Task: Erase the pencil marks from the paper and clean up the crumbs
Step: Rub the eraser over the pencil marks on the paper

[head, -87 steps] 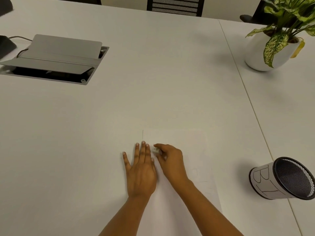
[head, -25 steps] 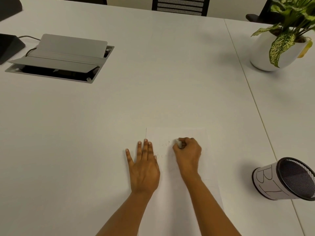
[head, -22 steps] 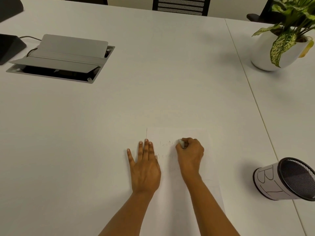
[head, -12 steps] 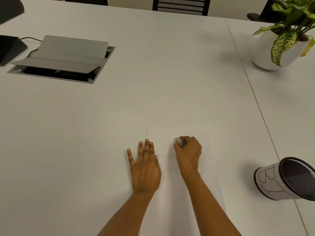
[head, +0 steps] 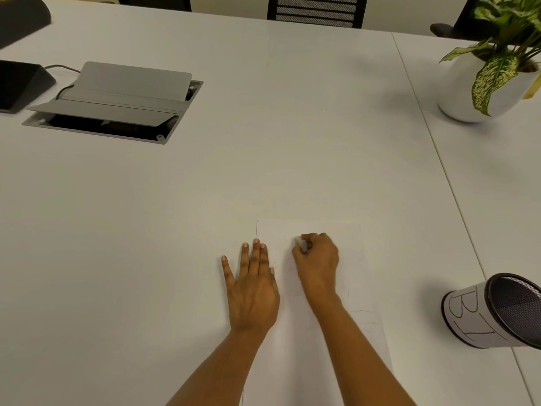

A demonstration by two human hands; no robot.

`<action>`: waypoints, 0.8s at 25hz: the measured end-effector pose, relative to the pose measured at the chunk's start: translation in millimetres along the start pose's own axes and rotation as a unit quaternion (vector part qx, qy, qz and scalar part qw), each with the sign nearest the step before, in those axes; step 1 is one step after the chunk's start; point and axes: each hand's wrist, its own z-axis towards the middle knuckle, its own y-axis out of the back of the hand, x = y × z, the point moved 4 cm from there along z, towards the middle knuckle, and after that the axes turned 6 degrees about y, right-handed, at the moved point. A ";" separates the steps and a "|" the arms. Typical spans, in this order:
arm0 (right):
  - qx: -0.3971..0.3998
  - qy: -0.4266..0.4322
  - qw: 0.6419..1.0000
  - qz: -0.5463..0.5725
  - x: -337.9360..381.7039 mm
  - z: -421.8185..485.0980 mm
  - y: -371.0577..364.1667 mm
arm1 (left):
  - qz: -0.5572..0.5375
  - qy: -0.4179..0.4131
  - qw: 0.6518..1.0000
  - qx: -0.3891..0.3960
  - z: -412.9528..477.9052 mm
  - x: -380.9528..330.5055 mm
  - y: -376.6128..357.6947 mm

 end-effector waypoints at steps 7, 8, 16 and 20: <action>-0.007 -0.020 1.000 0.002 -0.4 2.6 -3.0 | 0.008 -0.009 1.000 -0.003 0.9 -0.4 -2.7; 0.015 -0.007 1.000 0.002 5.9 -5.0 -11.7 | 0.013 -0.013 1.000 -0.002 1.2 -0.6 -3.8; 0.004 -0.006 1.000 -0.011 -3.0 12.1 5.9 | 0.006 -0.006 1.000 -0.008 0.1 -1.5 0.5; 0.046 0.030 0.998 -0.021 16.3 -2.9 -16.2 | 0.018 -0.013 1.000 -0.003 0.8 -0.6 -3.0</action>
